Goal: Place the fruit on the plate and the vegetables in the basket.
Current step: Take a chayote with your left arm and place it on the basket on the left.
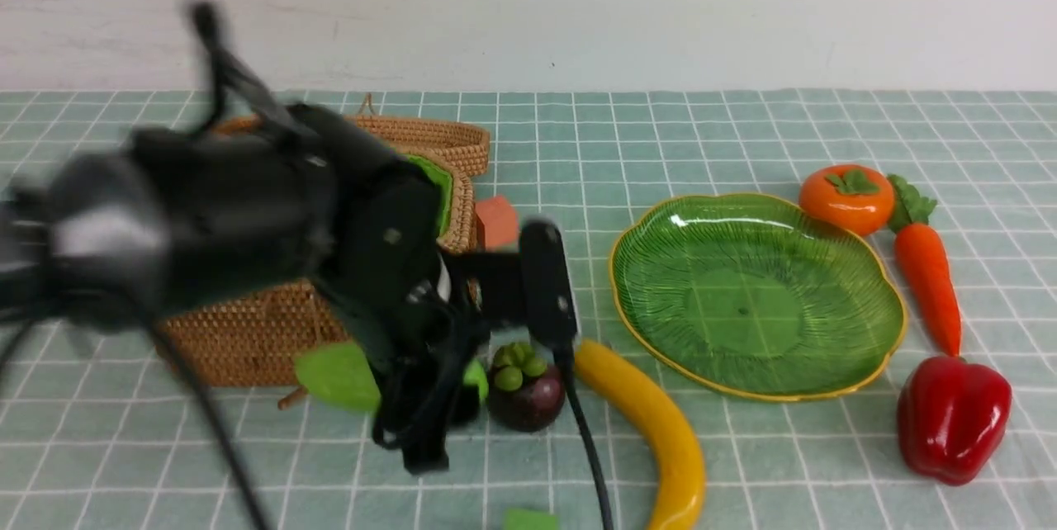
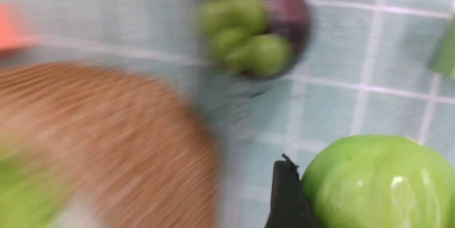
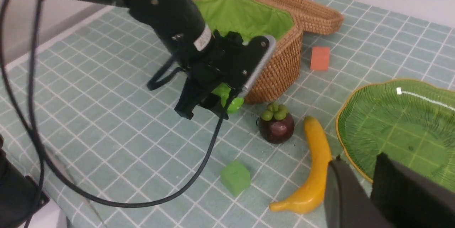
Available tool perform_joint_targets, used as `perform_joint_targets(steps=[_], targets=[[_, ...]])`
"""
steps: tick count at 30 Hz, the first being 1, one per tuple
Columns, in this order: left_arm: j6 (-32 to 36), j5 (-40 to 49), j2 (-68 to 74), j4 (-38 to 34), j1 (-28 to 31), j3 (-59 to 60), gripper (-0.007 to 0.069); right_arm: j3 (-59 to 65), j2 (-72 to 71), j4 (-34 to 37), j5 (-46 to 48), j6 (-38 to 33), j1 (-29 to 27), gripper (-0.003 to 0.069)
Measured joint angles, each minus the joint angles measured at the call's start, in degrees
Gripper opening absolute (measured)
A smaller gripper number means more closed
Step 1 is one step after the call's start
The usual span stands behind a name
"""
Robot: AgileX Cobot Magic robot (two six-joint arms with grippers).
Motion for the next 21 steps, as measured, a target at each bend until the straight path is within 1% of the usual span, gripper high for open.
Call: perform_joint_targets(steps=[3,4,5,6,7,8,12,15,21], targets=[[-4.61,-1.96,-5.53,10.69,0.84,0.00,0.0416,0.00,0.00,0.35,-2.01,0.00,0.00,0.0141],[-5.66,-3.68,-6.80,15.49,1.99,0.00,0.0416,0.00,0.00,0.65,-2.24,0.00,0.00,0.0141],[-5.80,-4.10,-6.80,15.49,1.99,0.00,0.0416,0.00,0.00,0.65,-2.39,0.00,0.00,0.0141],[-6.99,-8.04,-7.17,19.66,4.10,0.00,0.0416,0.00,0.00,1.05,-2.61,0.00,0.00,0.0141],[-7.21,-9.16,-7.17,20.45,4.72,0.00,0.0416,0.00,0.00,1.06,-2.59,0.00,0.00,0.0141],[-7.70,-12.97,-6.58,22.77,7.32,0.00,0.0416,0.00,0.00,1.48,-2.64,0.00,0.00,0.0143],[-7.95,-18.01,-2.98,24.62,12.58,0.00,0.0416,0.00,0.00,2.68,-2.64,0.00,0.00,0.0145],[-7.95,-19.20,0.64,24.86,15.02,0.11,0.0416,0.00,0.00,2.79,-2.58,0.00,0.00,0.0148],[-8.82,-21.40,2.36,24.86,15.38,0.21,0.0416,0.00,0.00,3.46,-0.93,0.00,0.00,0.0150]])
